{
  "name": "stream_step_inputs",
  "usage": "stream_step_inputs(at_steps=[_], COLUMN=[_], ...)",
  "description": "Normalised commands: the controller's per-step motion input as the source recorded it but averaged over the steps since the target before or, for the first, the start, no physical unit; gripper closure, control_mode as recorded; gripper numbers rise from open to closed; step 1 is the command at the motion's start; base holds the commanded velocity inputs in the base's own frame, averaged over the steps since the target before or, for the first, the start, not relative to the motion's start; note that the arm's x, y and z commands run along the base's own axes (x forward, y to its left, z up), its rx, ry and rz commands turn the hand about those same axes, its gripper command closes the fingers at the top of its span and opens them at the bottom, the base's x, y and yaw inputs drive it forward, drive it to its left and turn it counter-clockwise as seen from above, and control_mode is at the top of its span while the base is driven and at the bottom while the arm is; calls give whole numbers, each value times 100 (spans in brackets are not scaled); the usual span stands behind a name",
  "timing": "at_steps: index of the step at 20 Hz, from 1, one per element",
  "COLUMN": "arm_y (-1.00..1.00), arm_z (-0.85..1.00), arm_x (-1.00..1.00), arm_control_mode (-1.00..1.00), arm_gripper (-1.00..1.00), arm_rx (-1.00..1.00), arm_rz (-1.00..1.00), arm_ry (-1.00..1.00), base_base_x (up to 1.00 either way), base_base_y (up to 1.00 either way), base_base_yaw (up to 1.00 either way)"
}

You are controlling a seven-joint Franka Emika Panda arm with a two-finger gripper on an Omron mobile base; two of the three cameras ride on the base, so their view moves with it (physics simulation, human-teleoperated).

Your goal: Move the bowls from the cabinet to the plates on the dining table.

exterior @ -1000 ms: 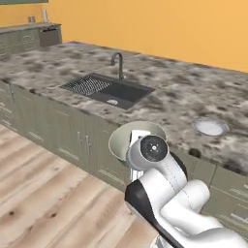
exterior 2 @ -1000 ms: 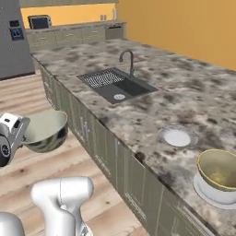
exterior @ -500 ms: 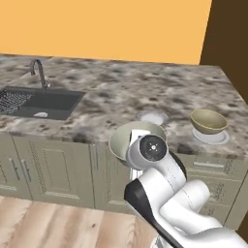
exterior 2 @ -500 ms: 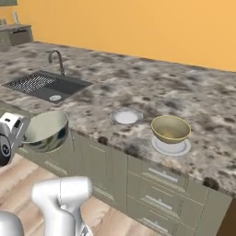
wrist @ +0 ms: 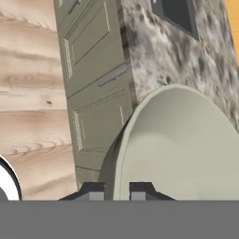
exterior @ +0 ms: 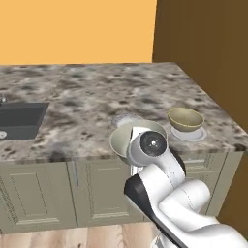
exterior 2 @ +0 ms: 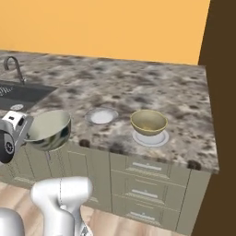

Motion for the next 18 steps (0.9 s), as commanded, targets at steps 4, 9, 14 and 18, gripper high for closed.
stream_step_inputs(at_steps=[4,9,14,18], arm_y=[0,0,0,0], arm_z=[0,0,0,0], arm_x=[0,0,0,0], arm_control_mode=[100,100,100,100], arm_gripper=[100,100,100,100], arm_rx=[0,0,0,0], arm_rz=[0,0,0,0], arm_ry=[0,0,0,0], base_base_x=[38,56,53,34], base_base_y=[64,13,10,16], base_base_yaw=[-35,-32,-21,-20])
